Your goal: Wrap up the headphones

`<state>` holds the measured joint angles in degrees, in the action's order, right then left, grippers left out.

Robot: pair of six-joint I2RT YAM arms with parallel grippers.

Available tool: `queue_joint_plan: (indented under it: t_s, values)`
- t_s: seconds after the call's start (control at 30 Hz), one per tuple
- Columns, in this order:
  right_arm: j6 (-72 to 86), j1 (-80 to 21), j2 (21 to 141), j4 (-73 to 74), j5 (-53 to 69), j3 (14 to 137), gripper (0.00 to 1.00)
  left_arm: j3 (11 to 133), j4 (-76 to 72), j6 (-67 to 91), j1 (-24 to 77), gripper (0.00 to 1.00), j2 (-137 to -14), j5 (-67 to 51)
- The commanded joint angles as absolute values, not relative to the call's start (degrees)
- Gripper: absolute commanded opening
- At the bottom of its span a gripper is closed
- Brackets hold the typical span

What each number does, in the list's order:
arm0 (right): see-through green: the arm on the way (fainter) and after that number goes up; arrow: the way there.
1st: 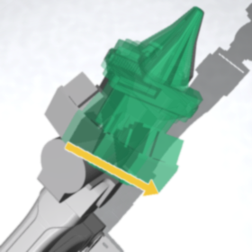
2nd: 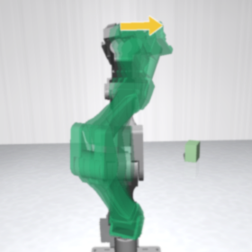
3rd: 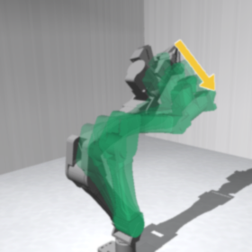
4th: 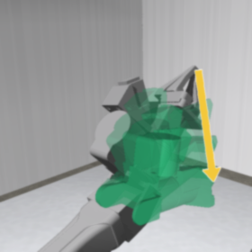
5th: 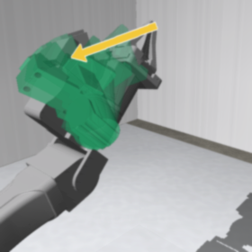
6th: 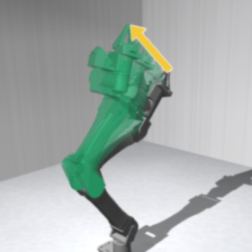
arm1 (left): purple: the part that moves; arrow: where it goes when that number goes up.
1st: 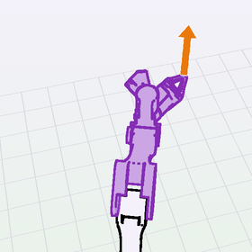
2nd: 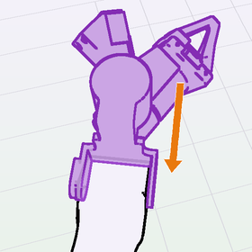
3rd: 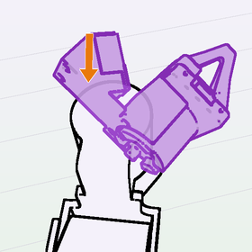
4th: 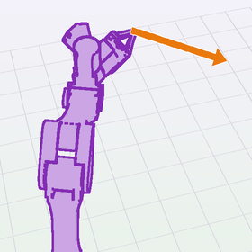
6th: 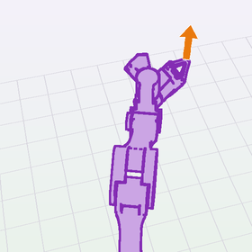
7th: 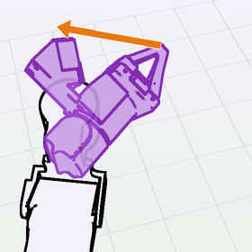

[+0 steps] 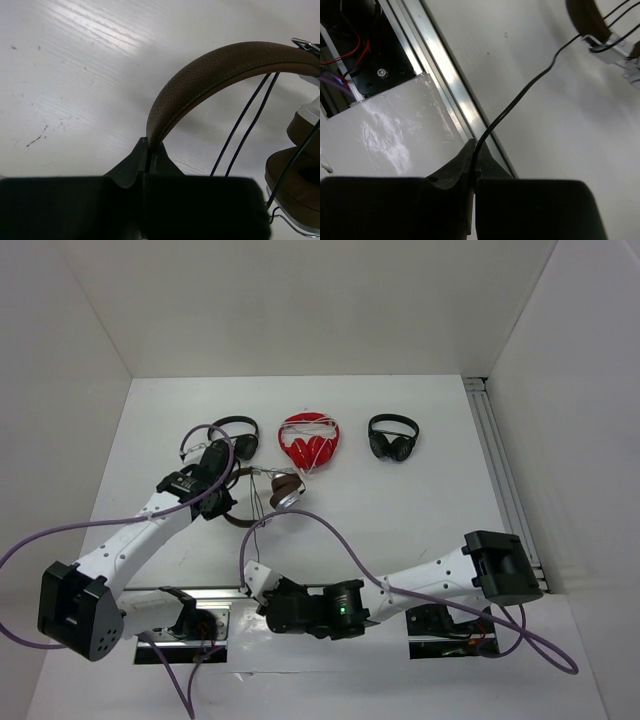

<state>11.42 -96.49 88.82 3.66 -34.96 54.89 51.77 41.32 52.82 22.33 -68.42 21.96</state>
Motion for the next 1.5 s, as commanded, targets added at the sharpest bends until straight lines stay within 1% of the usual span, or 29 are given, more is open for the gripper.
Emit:
queue_joint_plan:
  t_s: [0.0,0.23,0.43,0.53,0.73,0.93,1.1,1.17,1.33,1.47]
  values:
    - [8.4,-96.9,85.5,13.9,-38.3,60.5,0.0,52.2,40.6,54.4,23.9,0.0,-65.7,27.5]
    - [4.3,-96.9,83.1,25.0,-40.0,68.6,0.0,49.0,42.6,57.3,27.6,0.0,-64.0,30.5]
    - [2.4,-96.9,83.6,32.3,-49.1,71.5,0.0,45.1,42.6,57.8,31.5,0.0,-61.0,31.1]
    - [1.8,-96.4,83.6,33.0,-52.8,72.1,0.0,44.3,43.2,58.4,33.7,0.0,-59.5,32.0]
    - [-2.0,-95.8,82.5,33.0,-56.2,72.6,0.0,41.0,43.2,58.9,39.5,0.0,-53.9,31.4]
    - [-8.0,-91.5,81.0,29.0,-56.2,70.1,0.0,40.2,45.4,59.8,48.1,0.0,-46.3,29.6]
    - [-14.8,-87.6,79.0,24.8,-55.1,68.2,0.0,43.6,49.5,62.1,54.1,0.0,-45.6,28.4]
    - [-15.7,-86.4,79.0,24.8,-53.4,70.6,0.0,44.3,51.3,62.1,56.3,0.0,-46.1,28.4]
    - [-20.0,-82.4,78.5,24.3,-48.6,72.9,0.0,43.7,51.9,62.8,58.3,0.0,-47.4,28.4]
    - [-20.6,-78.7,79.0,24.8,-44.0,72.3,0.0,43.2,50.6,62.2,58.3,0.0,-44.5,26.6]
